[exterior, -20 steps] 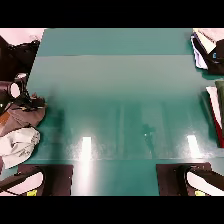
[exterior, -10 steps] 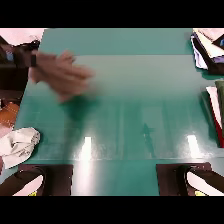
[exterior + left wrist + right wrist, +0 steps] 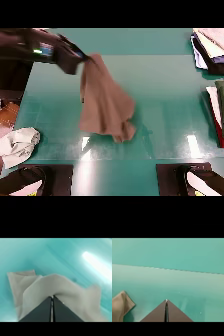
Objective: Fold the shirts.
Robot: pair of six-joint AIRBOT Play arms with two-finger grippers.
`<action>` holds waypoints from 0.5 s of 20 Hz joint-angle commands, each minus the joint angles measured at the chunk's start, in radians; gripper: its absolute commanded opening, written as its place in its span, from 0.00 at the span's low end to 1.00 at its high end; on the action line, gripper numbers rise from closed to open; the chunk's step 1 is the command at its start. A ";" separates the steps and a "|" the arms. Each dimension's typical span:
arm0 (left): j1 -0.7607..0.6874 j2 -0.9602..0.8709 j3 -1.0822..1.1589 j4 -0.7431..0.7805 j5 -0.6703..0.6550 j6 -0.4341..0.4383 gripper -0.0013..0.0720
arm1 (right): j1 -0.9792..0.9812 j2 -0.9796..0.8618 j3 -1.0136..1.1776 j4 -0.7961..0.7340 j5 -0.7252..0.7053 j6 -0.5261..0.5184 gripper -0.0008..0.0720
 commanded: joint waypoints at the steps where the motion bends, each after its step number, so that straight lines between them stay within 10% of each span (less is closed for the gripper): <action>1: -0.031 -0.162 0.007 -0.109 0.051 0.009 0.05 | 0.001 0.004 0.000 -0.001 0.026 0.000 0.04; 5: -0.031 -0.276 0.008 -0.314 0.083 0.017 0.05 | 0.001 0.004 0.000 -0.001 0.030 0.000 0.04; 7: -0.021 -0.275 0.010 -0.301 0.077 0.016 0.83 | 0.001 0.004 0.000 -0.001 0.029 0.000 0.04; 10: 0.062 -0.256 0.042 -0.277 -0.055 0.014 0.89 | 0.001 0.004 0.000 -0.001 0.032 0.000 0.04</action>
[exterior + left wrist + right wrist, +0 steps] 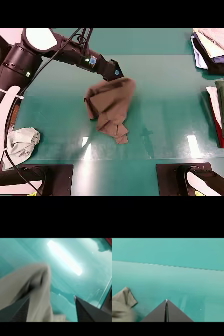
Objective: Fold the shirts.
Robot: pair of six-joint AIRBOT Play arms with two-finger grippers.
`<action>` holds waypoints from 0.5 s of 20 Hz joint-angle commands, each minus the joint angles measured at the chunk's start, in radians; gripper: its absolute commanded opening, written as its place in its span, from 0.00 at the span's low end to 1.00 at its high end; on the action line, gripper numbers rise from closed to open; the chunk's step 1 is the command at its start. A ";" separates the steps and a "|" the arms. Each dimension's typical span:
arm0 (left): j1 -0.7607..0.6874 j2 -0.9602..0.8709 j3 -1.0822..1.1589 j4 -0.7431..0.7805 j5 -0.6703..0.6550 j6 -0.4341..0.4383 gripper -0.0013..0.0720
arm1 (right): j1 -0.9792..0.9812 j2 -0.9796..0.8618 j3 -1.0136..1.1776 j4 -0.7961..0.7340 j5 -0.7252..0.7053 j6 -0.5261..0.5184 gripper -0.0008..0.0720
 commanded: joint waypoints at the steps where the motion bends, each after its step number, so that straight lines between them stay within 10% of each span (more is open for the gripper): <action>1: 0.090 0.002 0.019 0.004 -0.159 -0.006 0.89 | 0.001 0.001 0.000 0.000 0.011 0.000 0.04; 5: 0.210 0.003 -0.108 0.080 -0.303 -0.010 0.89 | 0.001 -0.002 -0.002 0.000 0.028 0.000 0.04; 10: 0.229 0.011 -0.489 0.069 -0.046 -0.009 0.90 | 0.001 -0.004 -0.002 0.000 0.048 0.000 0.04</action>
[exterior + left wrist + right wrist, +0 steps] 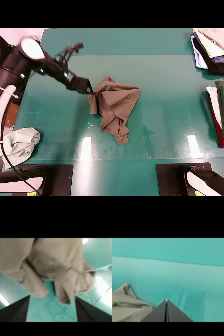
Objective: Fold the shirts.
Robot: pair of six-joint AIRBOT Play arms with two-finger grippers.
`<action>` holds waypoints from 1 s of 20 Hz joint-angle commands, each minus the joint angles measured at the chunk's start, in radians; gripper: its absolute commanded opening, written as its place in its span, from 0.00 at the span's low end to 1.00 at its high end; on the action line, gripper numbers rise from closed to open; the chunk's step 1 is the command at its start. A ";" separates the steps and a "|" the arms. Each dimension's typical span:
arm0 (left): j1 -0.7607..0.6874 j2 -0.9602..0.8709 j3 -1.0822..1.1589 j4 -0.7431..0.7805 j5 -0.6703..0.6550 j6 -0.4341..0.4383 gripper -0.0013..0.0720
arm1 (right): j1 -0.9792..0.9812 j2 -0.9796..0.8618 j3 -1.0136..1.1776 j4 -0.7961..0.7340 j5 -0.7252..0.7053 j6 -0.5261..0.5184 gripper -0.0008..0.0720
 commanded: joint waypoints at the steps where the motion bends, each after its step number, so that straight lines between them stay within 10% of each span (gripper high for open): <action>1: 0.001 0.003 -0.248 -0.002 0.196 -0.002 0.90 | 0.001 -0.001 0.000 0.001 0.015 0.000 0.04; 8: -0.054 -0.001 -0.407 -0.006 0.450 -0.051 0.89 | 0.001 -0.003 0.000 0.003 0.045 0.001 0.04; 9: -0.054 -0.001 -0.407 -0.006 0.451 -0.051 0.83 | 0.001 -0.003 0.000 0.010 0.055 0.001 0.04; 11: -0.054 -0.001 -0.407 -0.006 0.450 -0.050 0.19 | 0.001 -0.003 0.000 0.010 0.090 0.001 0.04; 12: -0.054 -0.001 -0.407 -0.007 0.459 -0.050 0.05 | 0.001 -0.003 -0.001 0.011 0.109 0.001 0.04; 18: -0.039 0.092 -0.281 0.061 0.410 -0.050 0.05 | 0.011 0.001 -0.237 0.370 0.140 0.000 0.05; 20: -0.039 0.151 -0.225 0.112 0.393 -0.050 0.05 | 0.069 0.001 -0.412 0.401 0.075 0.000 0.67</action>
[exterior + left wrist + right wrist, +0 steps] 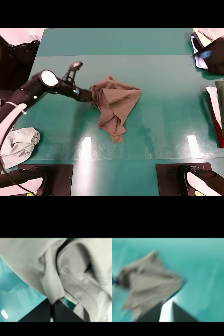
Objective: Fold the shirts.
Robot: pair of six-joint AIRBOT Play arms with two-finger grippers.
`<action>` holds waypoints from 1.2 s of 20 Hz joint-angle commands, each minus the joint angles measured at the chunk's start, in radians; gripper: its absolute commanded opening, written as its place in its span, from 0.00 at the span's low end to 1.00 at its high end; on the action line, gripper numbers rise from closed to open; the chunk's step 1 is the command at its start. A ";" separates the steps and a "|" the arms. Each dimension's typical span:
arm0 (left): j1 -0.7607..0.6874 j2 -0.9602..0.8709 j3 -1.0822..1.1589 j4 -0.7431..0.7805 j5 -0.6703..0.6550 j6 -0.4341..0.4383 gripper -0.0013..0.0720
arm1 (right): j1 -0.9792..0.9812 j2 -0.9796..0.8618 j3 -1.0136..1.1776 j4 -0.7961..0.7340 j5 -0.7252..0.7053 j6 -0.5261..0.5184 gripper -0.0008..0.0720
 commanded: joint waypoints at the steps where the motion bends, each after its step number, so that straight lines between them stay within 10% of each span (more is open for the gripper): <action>1: 0.003 0.089 0.085 0.076 -0.031 0.001 0.05 | 0.083 0.001 -0.271 0.135 -0.097 0.000 0.83; 8: 0.003 0.125 0.092 0.073 -0.119 0.006 0.05 | 0.481 -0.066 -0.706 0.212 -0.790 0.158 0.83; 21: 0.003 0.125 0.092 0.073 -0.214 0.006 0.05 | 0.645 -0.496 -0.487 0.576 -1.012 0.158 0.82; 22: 0.003 0.125 0.092 0.073 -0.214 0.006 0.05 | 0.645 -0.496 -0.487 0.578 -1.029 0.158 0.77; 24: 0.003 0.125 0.092 0.073 -0.214 0.006 0.05 | 0.642 -0.496 -0.487 0.573 -1.050 0.157 0.35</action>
